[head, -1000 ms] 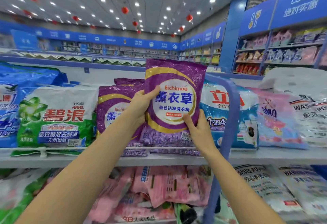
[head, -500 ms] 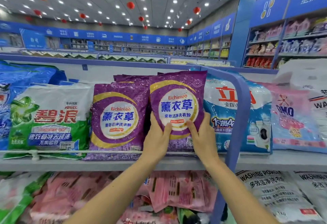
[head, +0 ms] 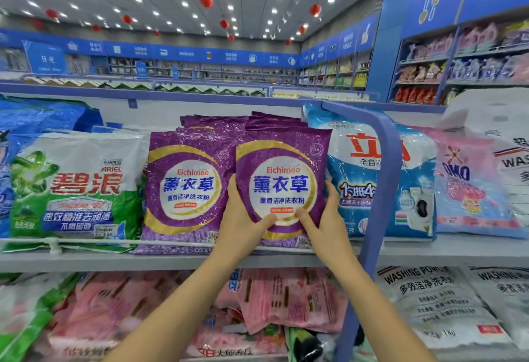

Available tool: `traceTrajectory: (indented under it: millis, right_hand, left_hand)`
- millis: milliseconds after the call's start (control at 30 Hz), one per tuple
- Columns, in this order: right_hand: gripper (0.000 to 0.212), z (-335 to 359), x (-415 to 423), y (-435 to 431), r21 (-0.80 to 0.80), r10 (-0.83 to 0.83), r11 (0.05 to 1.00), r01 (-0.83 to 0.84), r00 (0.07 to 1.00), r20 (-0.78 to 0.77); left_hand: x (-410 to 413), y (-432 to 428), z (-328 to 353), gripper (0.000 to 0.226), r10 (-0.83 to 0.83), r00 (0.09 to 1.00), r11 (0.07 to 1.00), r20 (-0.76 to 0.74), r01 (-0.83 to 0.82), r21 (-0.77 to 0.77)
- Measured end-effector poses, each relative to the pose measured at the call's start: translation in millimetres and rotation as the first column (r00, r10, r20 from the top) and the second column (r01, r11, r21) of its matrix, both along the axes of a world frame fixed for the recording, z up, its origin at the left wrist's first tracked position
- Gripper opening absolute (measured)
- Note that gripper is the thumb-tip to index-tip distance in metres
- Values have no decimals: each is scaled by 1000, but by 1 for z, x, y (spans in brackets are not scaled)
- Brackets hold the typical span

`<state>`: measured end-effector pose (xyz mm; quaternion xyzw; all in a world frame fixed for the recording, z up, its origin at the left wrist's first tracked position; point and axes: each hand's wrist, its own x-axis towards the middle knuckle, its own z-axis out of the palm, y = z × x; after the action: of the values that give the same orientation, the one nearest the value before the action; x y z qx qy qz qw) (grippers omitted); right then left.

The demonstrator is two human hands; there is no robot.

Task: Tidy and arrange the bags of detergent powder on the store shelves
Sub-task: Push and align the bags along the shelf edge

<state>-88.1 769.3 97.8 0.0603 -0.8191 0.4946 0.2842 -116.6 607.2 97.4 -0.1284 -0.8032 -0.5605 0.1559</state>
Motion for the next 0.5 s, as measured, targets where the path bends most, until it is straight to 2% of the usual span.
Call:
traceTrajectory:
  millis: [100,267,367,500]
  right_hand:
    - [76,8,-4,-5,-43,-36,999,34,998,-48]
    - [58,18,-22,-22,-88,-239,970,227,958,-161]
    - [55,12,-32,-26,-80,-309,951,299,933,-185]
    - [55,12,-41,-26,-29,-290,956,291,932,-219]
  left_hand:
    - [-1,5,5,96,19,999,999,36,-20,43]
    - [-15,26,13,58,174,973,959,150,-202,198]
    - [-19,32,12,50,184,973,944,142,-216,251]
    - [-31,30,11,43,153,976,940,154,-192,282]
